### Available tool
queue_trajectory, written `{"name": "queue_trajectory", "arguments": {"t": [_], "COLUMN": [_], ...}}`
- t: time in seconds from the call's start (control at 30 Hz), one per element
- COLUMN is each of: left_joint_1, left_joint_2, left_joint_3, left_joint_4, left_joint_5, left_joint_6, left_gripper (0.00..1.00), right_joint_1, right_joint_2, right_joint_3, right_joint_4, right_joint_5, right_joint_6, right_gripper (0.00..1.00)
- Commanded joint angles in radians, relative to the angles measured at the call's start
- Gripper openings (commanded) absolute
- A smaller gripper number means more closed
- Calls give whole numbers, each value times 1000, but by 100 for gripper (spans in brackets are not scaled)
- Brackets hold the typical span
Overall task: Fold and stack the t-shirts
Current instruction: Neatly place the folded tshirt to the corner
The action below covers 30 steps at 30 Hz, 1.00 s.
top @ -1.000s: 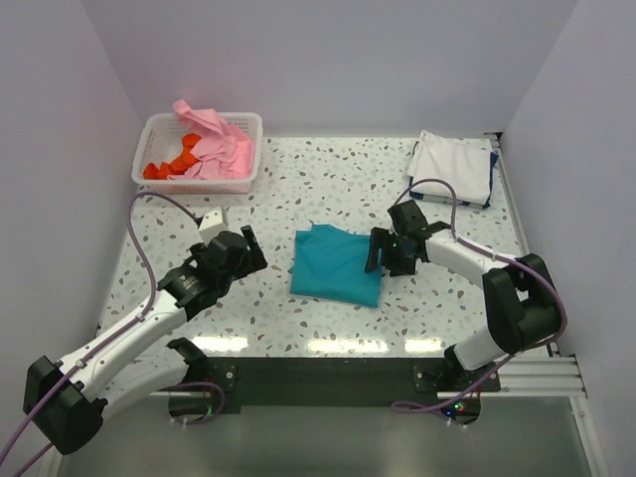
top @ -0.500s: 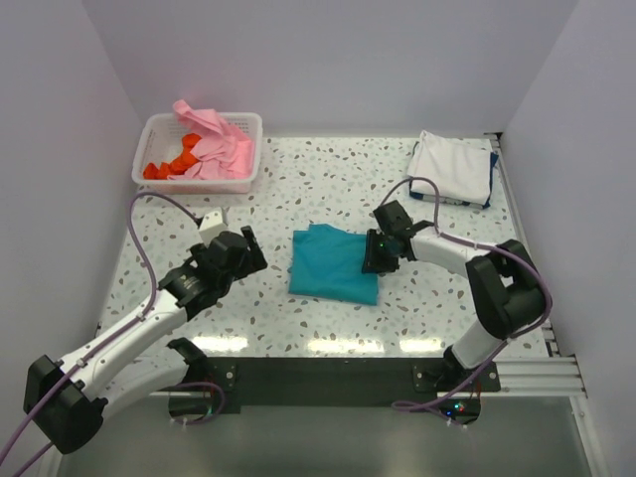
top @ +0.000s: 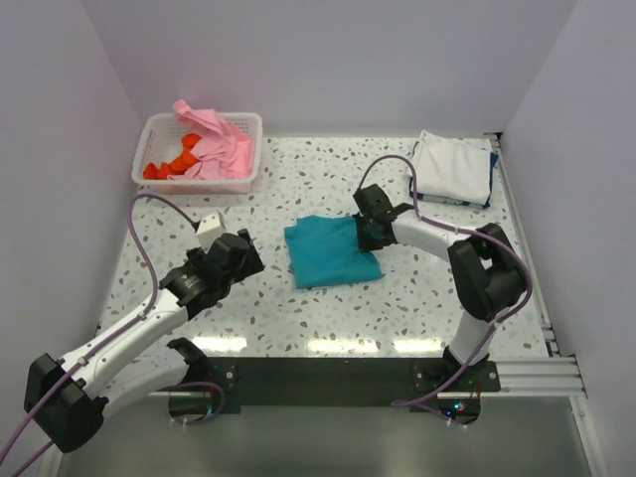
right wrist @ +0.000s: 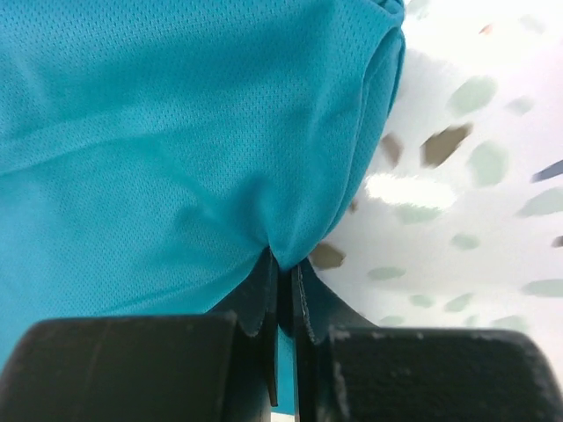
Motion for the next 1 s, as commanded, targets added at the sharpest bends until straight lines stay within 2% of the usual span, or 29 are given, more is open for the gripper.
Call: {"name": "queue_trajectory", "arguments": {"t": [0.0,0.1,0.27,0.47,0.83,0.97], "left_joint_1": [8,8,8,8,8,8], "left_joint_2": [-23,-32,-37,-32,-12,-3], "left_joint_3": [18,22,32,49,73,98], "left_joint_4": [-34,-54,-81,-109,-164,-183], "left_joint_5": [-57,-67,-90,-111,-157,-156], "left_joint_6": [-44,-54,-70,-87,-131,-140], "left_gripper": [100,100,100,100,100,100], "right_joint_1": [-2,-3,-2,-20,-103,-140], "right_joint_2": [12,38,110,213,332,354], "right_joint_3": [105,191,347,496,723,789], "right_joint_4": [-16,-56,-125,-128,-44,-36], "right_joint_5": [187,271,501,713,870,902], "right_joint_6": [-151,-225,-352,-509,-771,-791], "right_gripper": [0,0,0,0,0,0]}}
